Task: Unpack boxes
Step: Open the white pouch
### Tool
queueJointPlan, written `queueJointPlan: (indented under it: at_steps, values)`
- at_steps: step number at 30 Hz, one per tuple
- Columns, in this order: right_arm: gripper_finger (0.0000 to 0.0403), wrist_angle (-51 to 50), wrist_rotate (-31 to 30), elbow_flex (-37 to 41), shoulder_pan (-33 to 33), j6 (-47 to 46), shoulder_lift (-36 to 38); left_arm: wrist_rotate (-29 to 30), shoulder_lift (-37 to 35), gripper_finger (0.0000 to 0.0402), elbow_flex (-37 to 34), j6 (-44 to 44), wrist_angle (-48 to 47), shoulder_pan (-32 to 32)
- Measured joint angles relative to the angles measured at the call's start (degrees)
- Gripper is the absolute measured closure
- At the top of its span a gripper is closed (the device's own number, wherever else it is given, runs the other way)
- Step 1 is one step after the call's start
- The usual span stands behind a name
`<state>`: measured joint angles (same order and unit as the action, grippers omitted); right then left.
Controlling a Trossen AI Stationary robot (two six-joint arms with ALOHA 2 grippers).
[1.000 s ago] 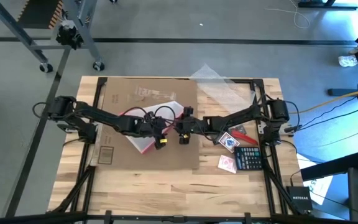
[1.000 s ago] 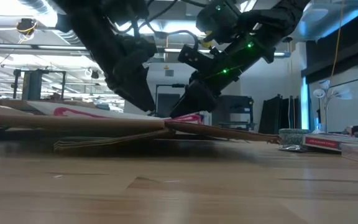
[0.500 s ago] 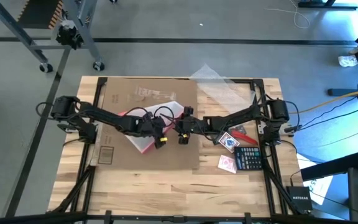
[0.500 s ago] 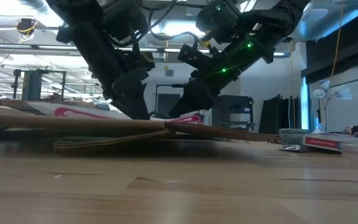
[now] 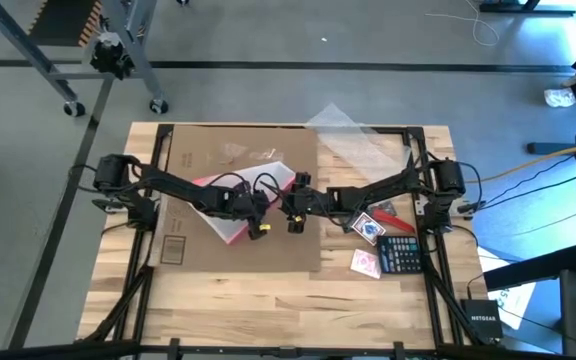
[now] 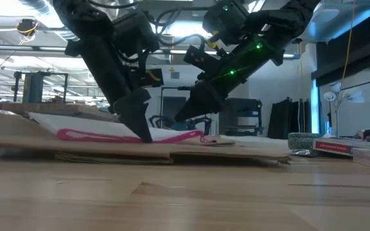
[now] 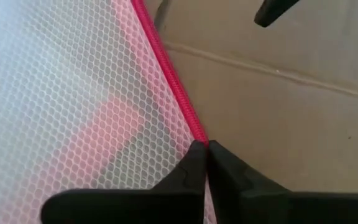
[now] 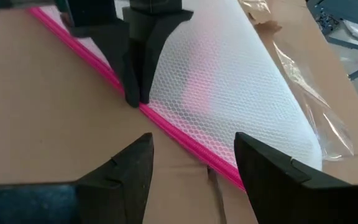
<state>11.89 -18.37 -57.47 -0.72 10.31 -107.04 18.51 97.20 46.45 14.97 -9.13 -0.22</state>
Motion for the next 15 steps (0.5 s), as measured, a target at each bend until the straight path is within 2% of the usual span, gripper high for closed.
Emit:
queueJointPlan:
  at_steps: [7,11,15]
  values:
    - [0.0187,-3.29,0.0,0.0,-0.05,0.18,0.0,-0.18,-9.81,0.0401,-0.32,-0.68,-5.67,-1.46]
    - [0.0187,-2.61,0.02,0.0,-0.06,-0.81,0.0,5.91,-14.72,0.0401,-0.31,-0.83,-9.53,-2.85]
    - [0.0187,-1.69,0.0,0.0,-0.06,-0.89,0.0,7.71,-16.39,0.04,-0.25,-3.53,-6.5,-3.51]
